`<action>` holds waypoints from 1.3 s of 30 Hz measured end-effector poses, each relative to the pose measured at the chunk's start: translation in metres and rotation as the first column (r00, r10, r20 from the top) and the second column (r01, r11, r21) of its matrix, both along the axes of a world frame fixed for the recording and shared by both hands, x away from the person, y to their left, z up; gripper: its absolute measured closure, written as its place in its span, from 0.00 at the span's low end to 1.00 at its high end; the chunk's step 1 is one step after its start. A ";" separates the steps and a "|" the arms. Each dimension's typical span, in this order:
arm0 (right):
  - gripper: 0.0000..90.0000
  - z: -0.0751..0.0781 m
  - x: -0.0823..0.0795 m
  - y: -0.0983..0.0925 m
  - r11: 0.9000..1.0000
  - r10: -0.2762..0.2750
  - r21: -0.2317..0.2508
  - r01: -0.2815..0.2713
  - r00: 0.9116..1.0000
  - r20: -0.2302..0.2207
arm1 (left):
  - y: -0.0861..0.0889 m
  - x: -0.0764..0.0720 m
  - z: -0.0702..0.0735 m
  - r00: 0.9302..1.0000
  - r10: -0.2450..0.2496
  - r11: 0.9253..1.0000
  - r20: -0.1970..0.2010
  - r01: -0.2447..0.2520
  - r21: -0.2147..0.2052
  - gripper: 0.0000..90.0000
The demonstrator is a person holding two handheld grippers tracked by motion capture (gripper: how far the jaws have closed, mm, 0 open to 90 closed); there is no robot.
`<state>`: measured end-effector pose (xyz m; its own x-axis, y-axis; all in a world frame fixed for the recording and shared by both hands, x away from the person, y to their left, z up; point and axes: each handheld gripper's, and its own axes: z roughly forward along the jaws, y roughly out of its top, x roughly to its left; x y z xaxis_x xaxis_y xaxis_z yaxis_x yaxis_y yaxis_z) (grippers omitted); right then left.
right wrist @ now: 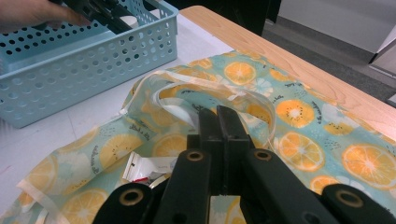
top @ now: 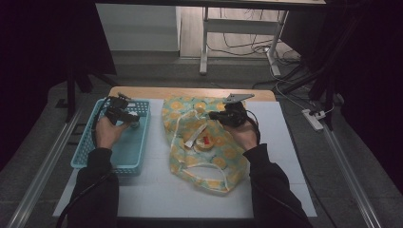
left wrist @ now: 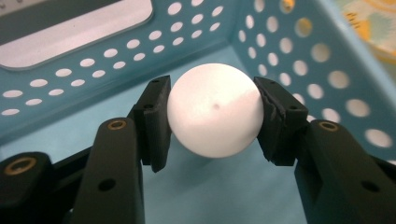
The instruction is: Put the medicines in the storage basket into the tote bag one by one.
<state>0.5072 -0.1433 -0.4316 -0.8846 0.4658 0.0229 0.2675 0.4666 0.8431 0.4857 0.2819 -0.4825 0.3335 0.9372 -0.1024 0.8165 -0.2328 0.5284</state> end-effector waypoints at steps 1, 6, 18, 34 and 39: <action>1.00 0.000 0.000 0.000 1.000 0.000 0.000 0.000 1.000 0.000 | 0.001 -0.001 0.001 1.000 0.000 1.000 0.002 0.000 -0.005 0.56; 1.00 -0.001 0.000 0.001 1.000 0.002 -0.001 -0.002 1.000 -0.001 | 0.004 -0.007 0.014 0.999 0.013 0.999 0.029 -0.012 -0.044 0.56; 1.00 0.000 -0.001 0.002 1.000 0.000 0.001 0.000 1.000 0.005 | -0.007 -0.024 0.044 0.993 -0.062 0.997 0.104 0.067 -0.044 0.56; 1.00 0.000 -0.001 0.001 1.000 -0.002 0.004 0.002 1.000 0.008 | -0.044 -0.040 0.068 0.966 -0.191 0.977 0.175 0.203 -0.056 0.56; 1.00 -0.001 0.000 0.001 1.000 -0.006 0.007 0.006 1.000 0.006 | -0.066 -0.044 0.070 0.951 -0.249 0.963 0.181 0.264 -0.062 0.56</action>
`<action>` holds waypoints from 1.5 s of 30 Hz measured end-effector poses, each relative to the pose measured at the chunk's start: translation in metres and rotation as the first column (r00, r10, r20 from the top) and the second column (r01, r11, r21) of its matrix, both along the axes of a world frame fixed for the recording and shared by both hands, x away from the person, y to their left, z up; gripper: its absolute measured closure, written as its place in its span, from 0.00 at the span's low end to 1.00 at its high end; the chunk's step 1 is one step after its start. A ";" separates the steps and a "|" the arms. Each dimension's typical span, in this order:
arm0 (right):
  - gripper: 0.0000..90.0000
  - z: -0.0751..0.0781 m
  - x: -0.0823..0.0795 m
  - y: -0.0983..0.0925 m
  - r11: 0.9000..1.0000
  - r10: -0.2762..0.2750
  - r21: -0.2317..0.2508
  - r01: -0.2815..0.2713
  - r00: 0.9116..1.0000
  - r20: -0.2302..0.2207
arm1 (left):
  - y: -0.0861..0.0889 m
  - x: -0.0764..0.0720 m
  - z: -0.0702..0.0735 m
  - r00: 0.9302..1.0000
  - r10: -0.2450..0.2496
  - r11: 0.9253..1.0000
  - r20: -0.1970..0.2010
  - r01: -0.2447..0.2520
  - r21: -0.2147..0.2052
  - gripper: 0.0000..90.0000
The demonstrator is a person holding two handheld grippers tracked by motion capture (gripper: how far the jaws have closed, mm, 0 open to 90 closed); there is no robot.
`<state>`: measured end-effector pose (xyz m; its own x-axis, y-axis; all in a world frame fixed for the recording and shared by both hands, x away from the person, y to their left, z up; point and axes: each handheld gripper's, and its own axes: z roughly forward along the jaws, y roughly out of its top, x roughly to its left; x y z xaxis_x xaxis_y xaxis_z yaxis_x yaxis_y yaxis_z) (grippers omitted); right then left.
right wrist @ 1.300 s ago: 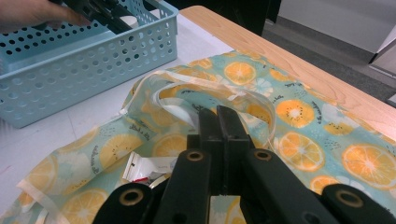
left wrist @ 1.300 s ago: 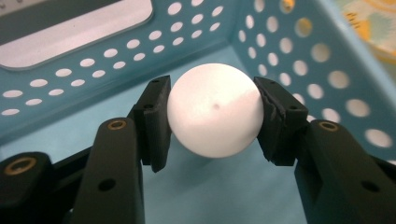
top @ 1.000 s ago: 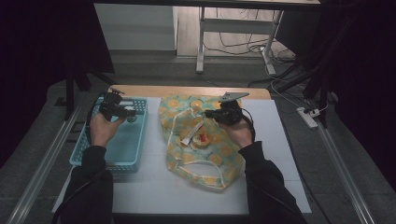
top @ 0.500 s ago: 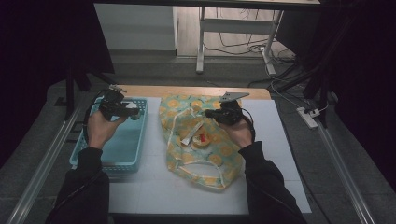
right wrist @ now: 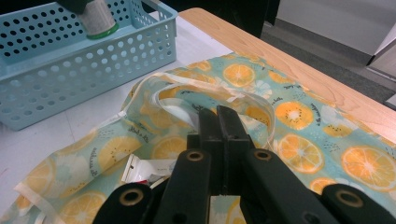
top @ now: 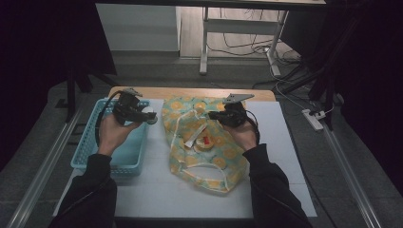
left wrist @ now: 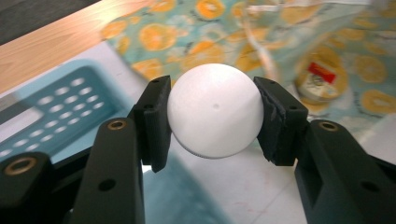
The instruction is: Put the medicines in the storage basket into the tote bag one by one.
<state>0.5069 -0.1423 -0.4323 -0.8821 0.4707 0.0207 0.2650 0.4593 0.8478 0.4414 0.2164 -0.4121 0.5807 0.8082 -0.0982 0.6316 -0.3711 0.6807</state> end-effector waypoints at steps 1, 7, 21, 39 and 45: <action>1.00 0.000 0.000 0.000 1.000 0.000 0.001 0.000 1.000 0.000 | -0.003 0.000 0.000 1.000 -0.009 1.000 -0.001 0.009 0.000 0.56; 1.00 0.000 0.000 0.000 1.000 -0.001 0.001 0.001 1.000 0.000 | -0.030 -0.004 -0.001 0.997 -0.075 0.997 -0.003 0.075 0.006 0.56; 1.00 0.000 0.001 0.000 1.000 -0.005 0.000 0.005 1.000 -0.007 | -0.086 -0.005 0.001 0.980 -0.200 0.980 0.002 0.200 0.008 0.56; 1.00 0.000 0.003 -0.003 1.000 -0.021 0.003 0.022 1.000 -0.013 | -0.153 0.009 -0.016 0.951 -0.308 0.951 0.000 0.308 0.040 0.56; 1.00 0.001 0.003 -0.003 1.000 -0.020 0.007 0.020 1.000 -0.012 | -0.163 0.017 -0.028 0.951 -0.308 0.950 -0.013 0.308 0.049 0.56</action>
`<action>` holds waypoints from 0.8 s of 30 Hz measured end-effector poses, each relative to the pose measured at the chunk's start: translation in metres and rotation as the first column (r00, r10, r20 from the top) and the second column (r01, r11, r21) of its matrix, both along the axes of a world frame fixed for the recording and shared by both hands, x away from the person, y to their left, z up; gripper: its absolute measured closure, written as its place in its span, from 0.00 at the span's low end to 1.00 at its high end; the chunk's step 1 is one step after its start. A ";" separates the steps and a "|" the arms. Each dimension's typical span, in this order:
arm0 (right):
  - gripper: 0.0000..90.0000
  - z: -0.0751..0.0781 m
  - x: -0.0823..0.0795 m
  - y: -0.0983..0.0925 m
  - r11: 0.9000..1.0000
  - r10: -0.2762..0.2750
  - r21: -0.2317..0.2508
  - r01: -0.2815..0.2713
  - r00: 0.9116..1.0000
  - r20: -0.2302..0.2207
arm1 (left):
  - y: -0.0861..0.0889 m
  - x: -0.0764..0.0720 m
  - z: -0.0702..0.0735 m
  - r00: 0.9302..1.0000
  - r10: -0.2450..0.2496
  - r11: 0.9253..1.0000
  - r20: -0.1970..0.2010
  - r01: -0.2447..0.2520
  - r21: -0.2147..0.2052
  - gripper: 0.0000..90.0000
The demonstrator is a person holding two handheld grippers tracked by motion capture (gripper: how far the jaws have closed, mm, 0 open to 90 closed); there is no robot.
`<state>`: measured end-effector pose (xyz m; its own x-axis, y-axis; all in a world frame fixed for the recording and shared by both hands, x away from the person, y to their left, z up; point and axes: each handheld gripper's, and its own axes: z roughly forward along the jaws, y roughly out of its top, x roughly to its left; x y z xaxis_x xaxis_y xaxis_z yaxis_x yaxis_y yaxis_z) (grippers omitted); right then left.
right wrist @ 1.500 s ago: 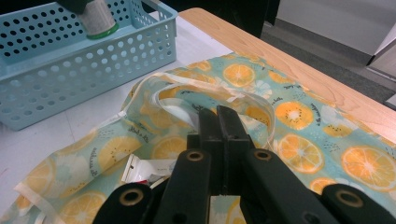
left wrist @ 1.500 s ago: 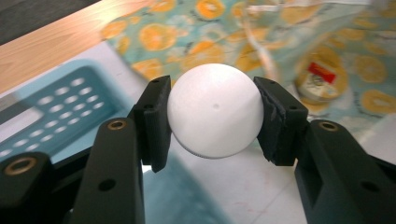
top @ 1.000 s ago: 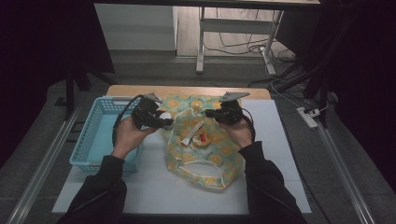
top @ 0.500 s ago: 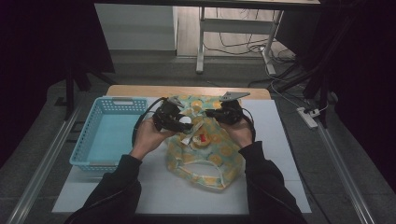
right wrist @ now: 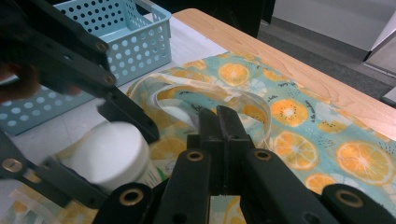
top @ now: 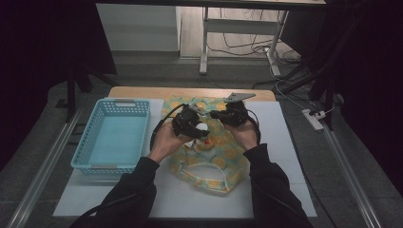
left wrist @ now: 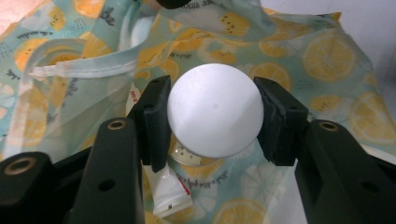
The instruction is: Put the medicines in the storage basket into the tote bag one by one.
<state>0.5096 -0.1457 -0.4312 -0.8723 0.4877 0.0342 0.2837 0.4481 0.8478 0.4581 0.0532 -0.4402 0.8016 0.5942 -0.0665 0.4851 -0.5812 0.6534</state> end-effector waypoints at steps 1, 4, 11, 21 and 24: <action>1.00 0.000 0.000 0.000 1.000 0.000 0.000 0.000 1.000 0.000 | -0.002 0.001 -0.002 1.000 0.002 1.000 -0.006 -0.002 -0.002 0.56; 1.00 0.000 0.000 0.000 1.000 -0.001 -0.001 0.001 1.000 -0.002 | -0.006 0.005 -0.008 1.000 0.005 1.000 -0.008 -0.005 0.003 0.56; 1.00 0.000 0.000 -0.001 1.000 -0.002 -0.002 0.002 1.000 -0.001 | -0.010 0.011 -0.022 1.000 0.015 1.000 -0.014 -0.015 0.019 0.56; 1.00 -0.002 0.000 0.000 1.000 0.002 -0.004 -0.002 1.000 -0.004 | -0.015 0.014 -0.034 1.000 0.026 0.999 -0.013 -0.025 0.039 0.56; 1.00 -0.002 0.000 0.000 1.000 0.003 -0.003 -0.003 1.000 -0.003 | -0.015 0.015 -0.036 1.000 0.025 0.999 -0.010 -0.025 0.028 0.56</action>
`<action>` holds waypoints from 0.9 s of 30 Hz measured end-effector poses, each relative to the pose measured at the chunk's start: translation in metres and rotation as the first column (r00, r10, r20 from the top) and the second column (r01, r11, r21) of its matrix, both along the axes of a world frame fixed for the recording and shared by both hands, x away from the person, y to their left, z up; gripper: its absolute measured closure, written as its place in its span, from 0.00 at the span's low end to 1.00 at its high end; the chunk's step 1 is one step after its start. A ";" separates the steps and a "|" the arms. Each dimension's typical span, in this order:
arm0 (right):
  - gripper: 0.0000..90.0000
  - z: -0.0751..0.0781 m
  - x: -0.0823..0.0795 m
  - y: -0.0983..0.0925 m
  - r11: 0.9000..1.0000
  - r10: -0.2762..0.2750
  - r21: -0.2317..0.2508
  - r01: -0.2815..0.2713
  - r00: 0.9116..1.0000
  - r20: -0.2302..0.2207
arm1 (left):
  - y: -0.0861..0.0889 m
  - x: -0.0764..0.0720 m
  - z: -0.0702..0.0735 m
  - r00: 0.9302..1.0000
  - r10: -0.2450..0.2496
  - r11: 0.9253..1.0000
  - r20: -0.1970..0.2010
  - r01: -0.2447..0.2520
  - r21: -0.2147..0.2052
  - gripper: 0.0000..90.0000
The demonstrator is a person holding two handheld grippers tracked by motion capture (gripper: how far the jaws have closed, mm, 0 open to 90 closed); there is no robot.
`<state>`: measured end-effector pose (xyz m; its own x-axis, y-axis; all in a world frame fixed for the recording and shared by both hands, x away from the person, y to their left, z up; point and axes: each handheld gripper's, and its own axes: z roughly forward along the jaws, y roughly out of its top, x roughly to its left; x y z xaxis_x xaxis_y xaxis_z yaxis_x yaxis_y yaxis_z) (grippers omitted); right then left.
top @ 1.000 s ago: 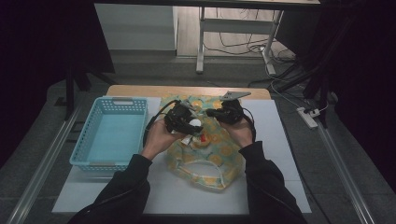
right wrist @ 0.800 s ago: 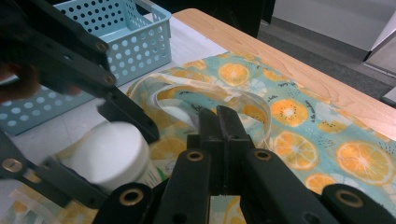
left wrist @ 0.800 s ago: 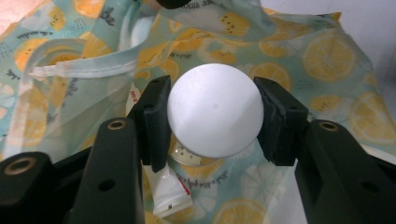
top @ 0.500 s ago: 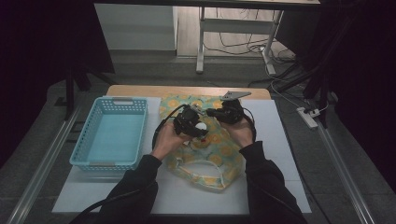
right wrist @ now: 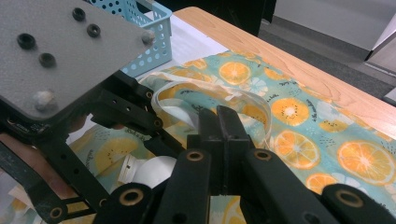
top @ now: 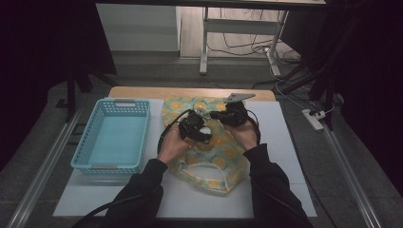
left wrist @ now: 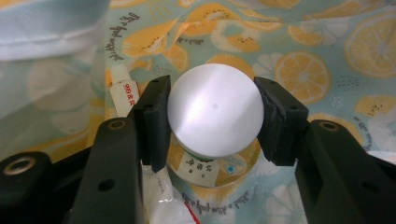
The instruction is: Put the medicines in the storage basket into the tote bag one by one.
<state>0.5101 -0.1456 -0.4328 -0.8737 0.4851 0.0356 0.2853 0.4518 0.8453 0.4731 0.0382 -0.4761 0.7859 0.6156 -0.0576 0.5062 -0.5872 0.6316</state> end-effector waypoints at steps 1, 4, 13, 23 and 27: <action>1.00 0.000 0.000 0.000 1.000 -0.001 0.000 0.001 1.000 0.000 | 0.000 0.000 0.000 1.000 -0.007 1.000 0.005 0.007 0.000 0.56; 1.00 0.000 0.000 0.000 1.000 -0.001 0.000 0.001 1.000 0.001 | -0.001 0.001 -0.001 1.000 -0.024 1.000 0.012 0.024 0.007 0.55; 1.00 0.000 0.000 0.000 1.000 0.003 -0.002 -0.003 1.000 0.001 | 0.006 -0.004 0.012 1.000 -0.005 0.998 0.018 0.006 -0.061 0.29; 1.00 0.001 -0.001 0.001 1.000 0.011 -0.002 -0.011 1.000 -0.002 | 0.013 -0.024 0.026 0.999 -0.038 0.995 0.007 0.039 -0.090 0.11; 1.00 0.000 -0.002 0.002 1.000 0.014 -0.004 -0.014 1.000 -0.004 | 0.020 -0.030 0.026 0.999 -0.052 0.985 -0.015 0.049 -0.167 0.01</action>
